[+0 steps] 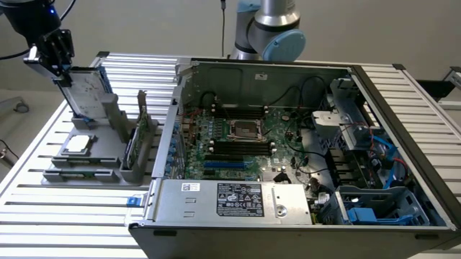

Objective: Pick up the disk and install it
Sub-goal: 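Pick up the disk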

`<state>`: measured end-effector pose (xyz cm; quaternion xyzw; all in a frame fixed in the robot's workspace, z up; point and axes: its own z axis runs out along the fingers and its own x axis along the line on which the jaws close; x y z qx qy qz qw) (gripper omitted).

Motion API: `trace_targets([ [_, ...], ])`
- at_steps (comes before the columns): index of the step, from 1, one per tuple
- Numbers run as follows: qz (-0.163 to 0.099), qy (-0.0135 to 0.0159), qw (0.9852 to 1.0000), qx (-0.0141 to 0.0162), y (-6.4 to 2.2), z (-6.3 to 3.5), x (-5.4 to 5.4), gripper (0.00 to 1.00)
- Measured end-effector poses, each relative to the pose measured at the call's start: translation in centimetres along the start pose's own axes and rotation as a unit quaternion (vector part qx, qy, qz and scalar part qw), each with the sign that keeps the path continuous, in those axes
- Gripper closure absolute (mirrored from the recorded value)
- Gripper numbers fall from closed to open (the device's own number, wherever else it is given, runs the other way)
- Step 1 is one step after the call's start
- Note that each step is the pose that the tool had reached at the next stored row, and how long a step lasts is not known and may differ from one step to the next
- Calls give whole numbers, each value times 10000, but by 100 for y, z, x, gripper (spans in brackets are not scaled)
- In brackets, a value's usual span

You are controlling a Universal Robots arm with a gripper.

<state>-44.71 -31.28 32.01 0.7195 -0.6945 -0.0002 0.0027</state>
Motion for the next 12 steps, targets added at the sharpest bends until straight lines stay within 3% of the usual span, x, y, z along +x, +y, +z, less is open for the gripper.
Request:
trace_targets([
  [12,1,56,10000,-2,-12,-547,-20,67],
])
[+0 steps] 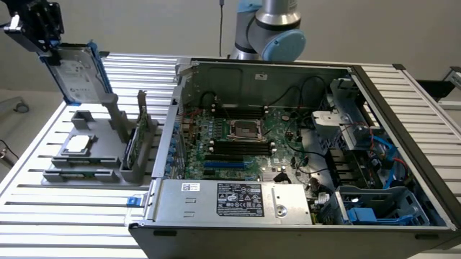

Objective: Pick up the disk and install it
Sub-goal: 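Pick up the disk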

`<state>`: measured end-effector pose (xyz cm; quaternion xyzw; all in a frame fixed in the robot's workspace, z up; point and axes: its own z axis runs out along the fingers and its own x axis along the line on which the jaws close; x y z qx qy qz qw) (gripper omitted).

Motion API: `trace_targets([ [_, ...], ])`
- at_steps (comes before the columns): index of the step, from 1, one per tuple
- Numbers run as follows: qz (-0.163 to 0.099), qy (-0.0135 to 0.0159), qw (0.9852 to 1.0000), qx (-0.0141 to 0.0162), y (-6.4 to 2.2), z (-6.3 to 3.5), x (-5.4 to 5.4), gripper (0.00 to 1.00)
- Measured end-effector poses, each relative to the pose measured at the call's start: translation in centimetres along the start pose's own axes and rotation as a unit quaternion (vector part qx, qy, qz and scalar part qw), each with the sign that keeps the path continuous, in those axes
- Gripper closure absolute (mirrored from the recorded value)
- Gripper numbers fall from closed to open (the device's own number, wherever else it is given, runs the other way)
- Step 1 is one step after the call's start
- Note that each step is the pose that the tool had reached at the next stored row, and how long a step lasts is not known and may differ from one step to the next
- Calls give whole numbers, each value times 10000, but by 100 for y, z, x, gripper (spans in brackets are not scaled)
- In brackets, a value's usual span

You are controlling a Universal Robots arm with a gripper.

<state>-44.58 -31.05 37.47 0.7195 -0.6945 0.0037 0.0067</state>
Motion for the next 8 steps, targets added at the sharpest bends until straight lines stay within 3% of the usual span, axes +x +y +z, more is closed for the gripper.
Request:
trace_targets([
  [3,-1,9,10000,-1,-42,-135,-5,67],
  [8,0,15,10000,-1,-221,-364,4,67],
])
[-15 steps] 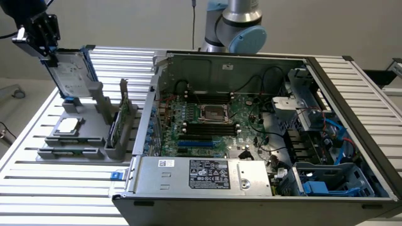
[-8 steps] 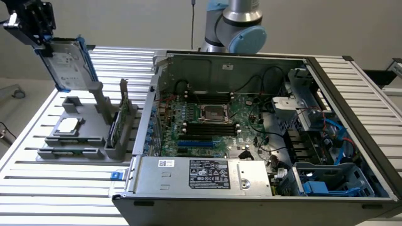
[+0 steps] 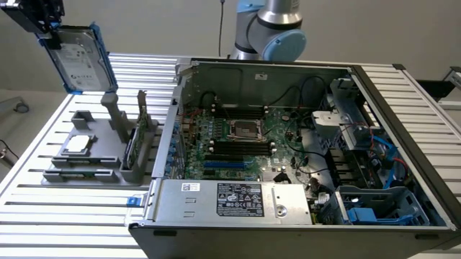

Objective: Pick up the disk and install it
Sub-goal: 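Pick up the disk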

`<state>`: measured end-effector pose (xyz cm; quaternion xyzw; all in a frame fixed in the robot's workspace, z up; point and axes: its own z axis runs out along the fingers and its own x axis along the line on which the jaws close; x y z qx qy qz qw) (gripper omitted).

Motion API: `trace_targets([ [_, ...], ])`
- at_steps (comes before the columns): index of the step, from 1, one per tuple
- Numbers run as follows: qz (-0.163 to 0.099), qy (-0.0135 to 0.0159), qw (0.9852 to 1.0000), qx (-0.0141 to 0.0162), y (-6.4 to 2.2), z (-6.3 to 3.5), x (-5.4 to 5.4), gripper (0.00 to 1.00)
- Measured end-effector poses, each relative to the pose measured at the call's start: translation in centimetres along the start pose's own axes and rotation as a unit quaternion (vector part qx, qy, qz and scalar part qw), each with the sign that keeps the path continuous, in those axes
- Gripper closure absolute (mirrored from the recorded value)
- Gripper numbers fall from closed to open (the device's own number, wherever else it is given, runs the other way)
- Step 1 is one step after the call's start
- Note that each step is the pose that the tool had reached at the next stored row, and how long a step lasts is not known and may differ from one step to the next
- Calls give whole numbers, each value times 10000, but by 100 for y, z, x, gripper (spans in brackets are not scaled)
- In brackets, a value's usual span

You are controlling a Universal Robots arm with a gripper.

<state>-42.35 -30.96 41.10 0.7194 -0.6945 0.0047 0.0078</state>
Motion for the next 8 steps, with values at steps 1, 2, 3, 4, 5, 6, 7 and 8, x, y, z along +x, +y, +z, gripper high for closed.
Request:
trace_targets([
  [1,0,0,10000,-1,-46,-46,3,67],
  [2,0,1,10000,-3,-91,-91,5,67],
  [3,0,1,10000,-7,-136,-135,8,67],
  [4,0,0,10000,-11,-180,-176,10,67],
  [5,-1,0,10000,-15,-225,-211,12,67],
  [6,0,0,10000,-18,-270,-244,15,67],
  [7,0,0,10000,-22,-318,-277,17,67],
  [8,0,-1,10000,-25,-362,-302,19,67],
])
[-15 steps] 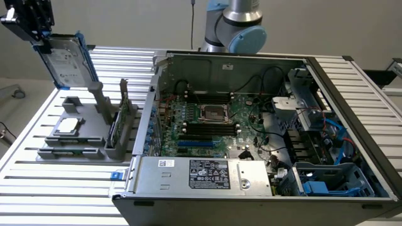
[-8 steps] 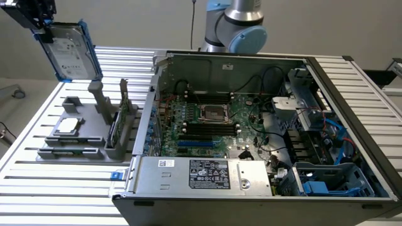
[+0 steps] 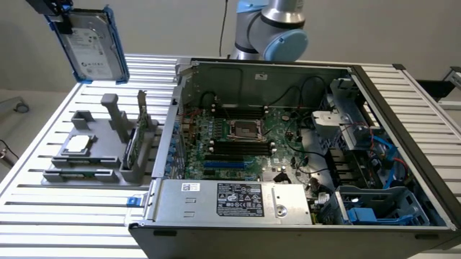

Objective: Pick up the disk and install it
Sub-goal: 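Pick up the disk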

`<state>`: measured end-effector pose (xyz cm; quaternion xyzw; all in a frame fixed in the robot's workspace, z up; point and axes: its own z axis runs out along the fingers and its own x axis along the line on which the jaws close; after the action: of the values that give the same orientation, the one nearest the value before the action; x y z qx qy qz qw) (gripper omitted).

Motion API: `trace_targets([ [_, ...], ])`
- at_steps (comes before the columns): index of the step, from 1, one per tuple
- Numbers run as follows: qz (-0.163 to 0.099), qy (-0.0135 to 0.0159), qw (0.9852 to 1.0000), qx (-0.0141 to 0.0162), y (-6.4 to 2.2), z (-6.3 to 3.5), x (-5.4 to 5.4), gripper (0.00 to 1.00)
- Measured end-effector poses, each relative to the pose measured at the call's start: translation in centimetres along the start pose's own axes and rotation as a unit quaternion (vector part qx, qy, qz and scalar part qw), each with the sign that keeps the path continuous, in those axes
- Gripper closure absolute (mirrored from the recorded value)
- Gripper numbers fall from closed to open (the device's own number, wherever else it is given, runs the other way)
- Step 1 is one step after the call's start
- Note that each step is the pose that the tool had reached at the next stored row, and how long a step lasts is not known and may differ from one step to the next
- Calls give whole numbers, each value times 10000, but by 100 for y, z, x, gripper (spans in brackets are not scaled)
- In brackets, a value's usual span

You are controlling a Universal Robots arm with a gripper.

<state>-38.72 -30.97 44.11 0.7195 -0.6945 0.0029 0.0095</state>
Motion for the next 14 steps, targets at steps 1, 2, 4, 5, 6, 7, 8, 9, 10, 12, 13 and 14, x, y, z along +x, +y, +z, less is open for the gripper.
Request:
trace_targets([
  [1,0,0,10000,-3,-44,-25,2,67],
  [2,0,-1,10000,-6,-91,-50,4,67],
  [4,0,-1,10000,-11,-180,-94,9,67],
  [5,0,-1,10000,-13,-228,-115,11,67],
  [6,0,-2,10000,-14,-273,-129,14,67],
  [7,0,-2,10000,-16,-317,-141,16,67],
  [8,0,-2,10000,-17,-362,-146,20,67],
  [9,0,-2,10000,-17,-407,-149,24,67],
  [10,0,-2,10000,-17,-452,-151,28,67],
  [12,-1,-2,10000,-17,-541,-154,40,67],
  [13,0,-2,10000,-17,-587,-154,46,67],
  [14,0,-2,10000,-18,-635,-156,53,67],
])
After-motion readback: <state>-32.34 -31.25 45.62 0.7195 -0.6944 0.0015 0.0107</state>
